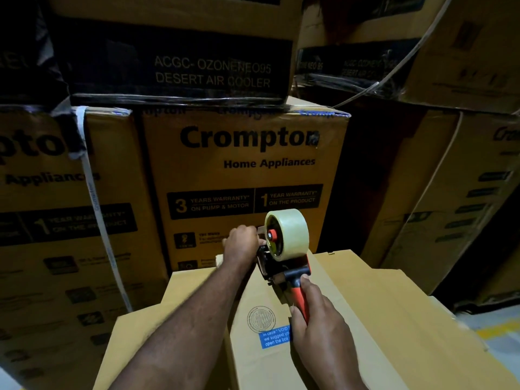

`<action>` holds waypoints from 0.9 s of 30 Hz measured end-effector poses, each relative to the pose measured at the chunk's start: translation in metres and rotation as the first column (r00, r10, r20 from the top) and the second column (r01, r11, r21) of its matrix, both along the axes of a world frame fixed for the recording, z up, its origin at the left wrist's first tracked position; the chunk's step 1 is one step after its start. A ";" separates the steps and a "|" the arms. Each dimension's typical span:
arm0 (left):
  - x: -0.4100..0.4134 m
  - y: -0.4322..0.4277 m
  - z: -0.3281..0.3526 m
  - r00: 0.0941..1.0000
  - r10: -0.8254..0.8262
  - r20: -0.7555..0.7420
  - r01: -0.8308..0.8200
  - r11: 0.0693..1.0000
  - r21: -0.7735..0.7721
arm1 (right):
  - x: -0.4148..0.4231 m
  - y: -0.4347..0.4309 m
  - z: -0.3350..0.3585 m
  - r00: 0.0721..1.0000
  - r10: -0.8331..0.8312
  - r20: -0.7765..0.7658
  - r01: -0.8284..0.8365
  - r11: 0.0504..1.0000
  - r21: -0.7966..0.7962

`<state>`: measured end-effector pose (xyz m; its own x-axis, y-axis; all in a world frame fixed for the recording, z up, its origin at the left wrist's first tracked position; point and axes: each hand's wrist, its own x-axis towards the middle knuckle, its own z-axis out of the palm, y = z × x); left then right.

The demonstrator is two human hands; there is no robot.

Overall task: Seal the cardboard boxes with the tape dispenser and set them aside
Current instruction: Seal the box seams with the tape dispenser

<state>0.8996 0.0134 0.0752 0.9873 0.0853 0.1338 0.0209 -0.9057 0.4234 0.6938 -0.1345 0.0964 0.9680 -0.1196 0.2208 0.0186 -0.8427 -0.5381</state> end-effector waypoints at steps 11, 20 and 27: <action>0.002 0.036 -0.001 0.934 -0.180 -0.308 0.073 0.941 -0.329 | 0.001 0.010 0.009 0.996 0.024 -0.091 -0.034 0.993 -0.110; -0.011 0.022 0.001 0.965 -0.039 -0.260 0.001 0.989 -0.147 | 0.000 0.012 0.030 0.993 0.010 -0.120 -0.031 0.985 -0.169; -0.014 0.022 -0.008 0.982 -0.066 -0.177 0.045 0.992 -0.121 | -0.041 -0.008 0.036 0.991 0.021 -0.128 -0.041 0.987 -0.154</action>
